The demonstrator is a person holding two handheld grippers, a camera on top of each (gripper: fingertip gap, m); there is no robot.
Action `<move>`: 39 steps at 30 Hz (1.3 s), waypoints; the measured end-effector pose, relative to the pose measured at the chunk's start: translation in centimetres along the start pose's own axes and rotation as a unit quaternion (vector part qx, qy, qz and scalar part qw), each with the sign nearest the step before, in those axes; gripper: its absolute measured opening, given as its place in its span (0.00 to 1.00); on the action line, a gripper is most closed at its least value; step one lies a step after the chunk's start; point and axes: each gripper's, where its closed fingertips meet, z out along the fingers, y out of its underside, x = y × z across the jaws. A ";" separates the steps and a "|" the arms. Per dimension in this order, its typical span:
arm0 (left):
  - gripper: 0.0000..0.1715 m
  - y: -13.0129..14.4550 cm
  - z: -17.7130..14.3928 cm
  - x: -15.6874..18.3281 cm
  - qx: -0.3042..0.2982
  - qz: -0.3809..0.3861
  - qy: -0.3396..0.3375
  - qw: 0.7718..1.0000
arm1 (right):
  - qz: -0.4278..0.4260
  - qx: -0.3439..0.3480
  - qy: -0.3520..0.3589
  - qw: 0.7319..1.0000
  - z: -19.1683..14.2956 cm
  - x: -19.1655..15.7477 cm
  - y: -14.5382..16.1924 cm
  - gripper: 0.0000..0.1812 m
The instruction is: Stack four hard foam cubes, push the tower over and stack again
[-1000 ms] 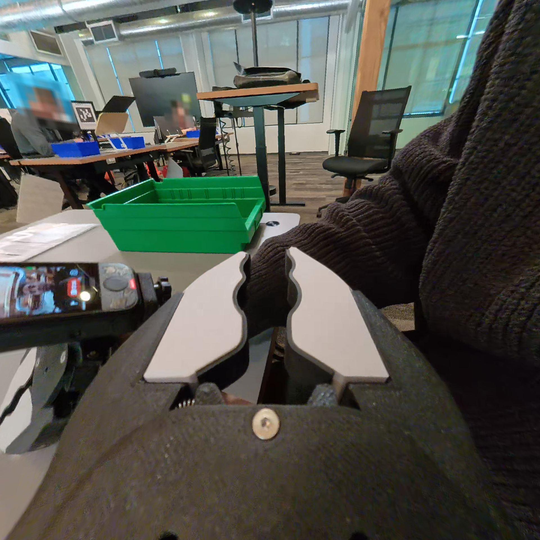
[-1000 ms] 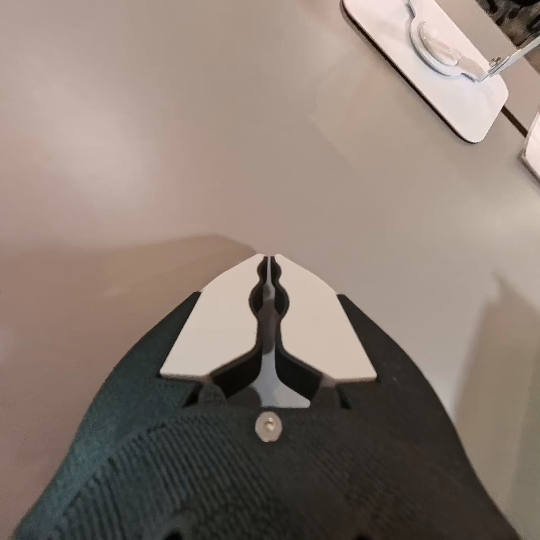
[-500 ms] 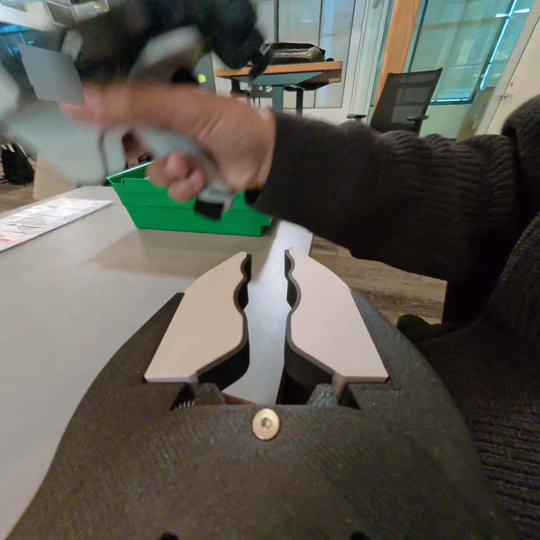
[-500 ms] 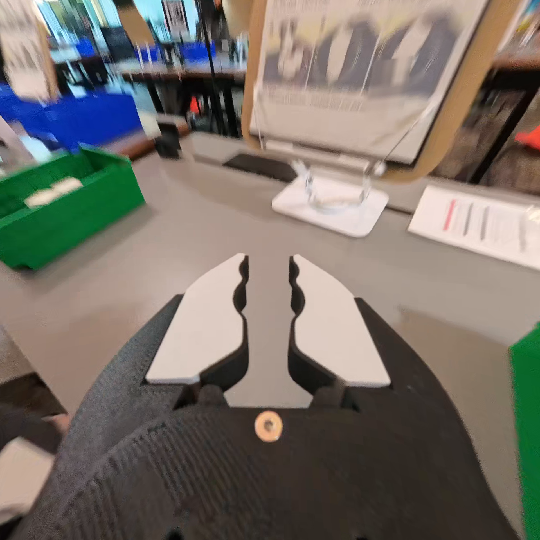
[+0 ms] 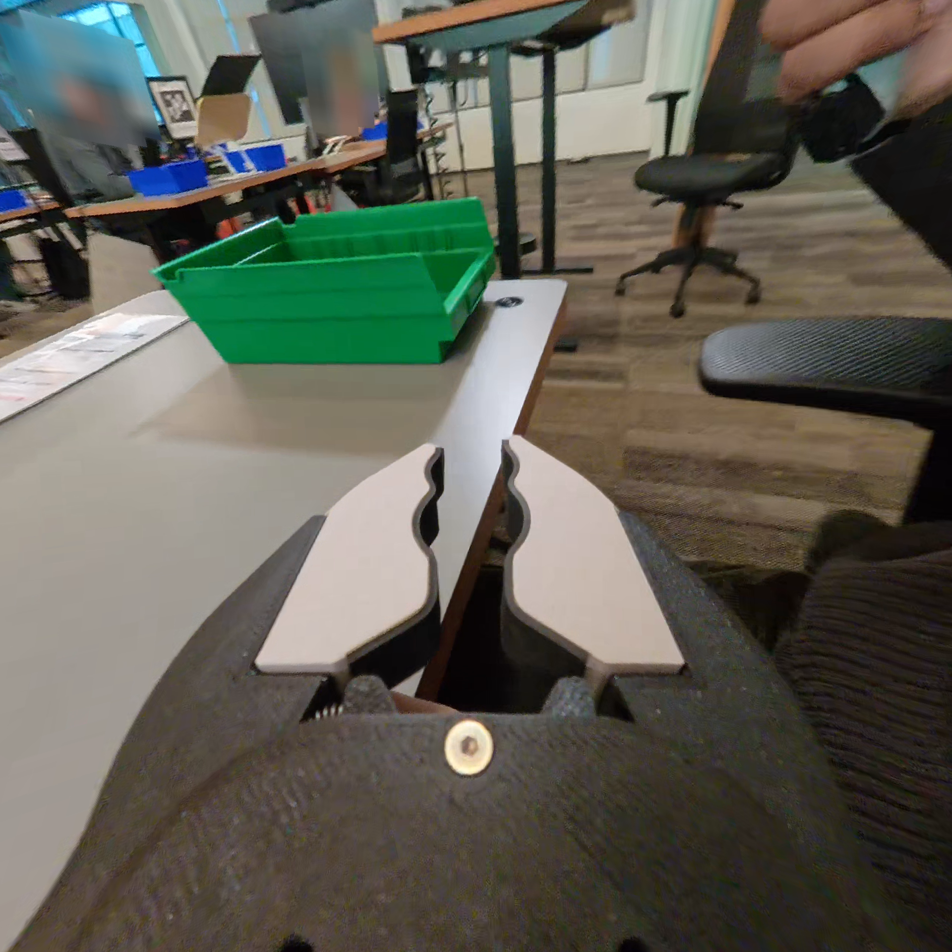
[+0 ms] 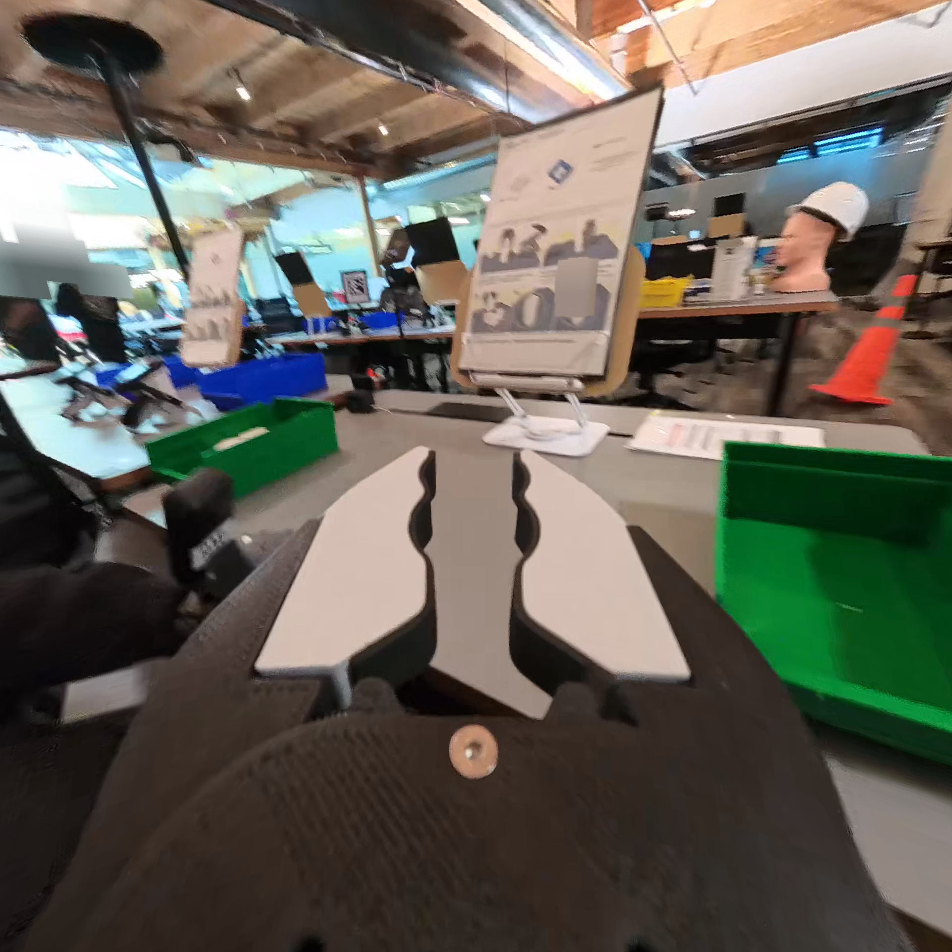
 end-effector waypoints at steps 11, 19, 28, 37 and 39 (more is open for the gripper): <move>0.18 0.8 -3.2 4.9 -0.014 -0.003 -0.053 0.998 | -0.072 0.001 -0.052 0.996 -6.1 -7.2 -0.2 0.16; 0.17 0.7 -4.3 6.1 -0.009 -0.009 -0.063 0.998 | -0.070 0.033 -0.040 0.996 -7.9 -6.5 -2.0 0.15; 0.18 0.6 -4.6 3.6 0.004 -0.070 -0.082 0.994 | -0.069 0.020 -0.027 0.997 -8.0 -4.7 -0.9 0.15; 0.23 -8.8 -12.7 0.6 0.052 -0.088 -0.177 0.979 | -0.079 0.002 -0.026 0.997 -7.0 -4.7 0.2 0.15; 0.29 -9.9 -16.1 0.0 0.008 -0.071 -0.220 0.973 | -0.074 -0.001 -0.029 0.997 -6.6 -4.8 0.5 0.15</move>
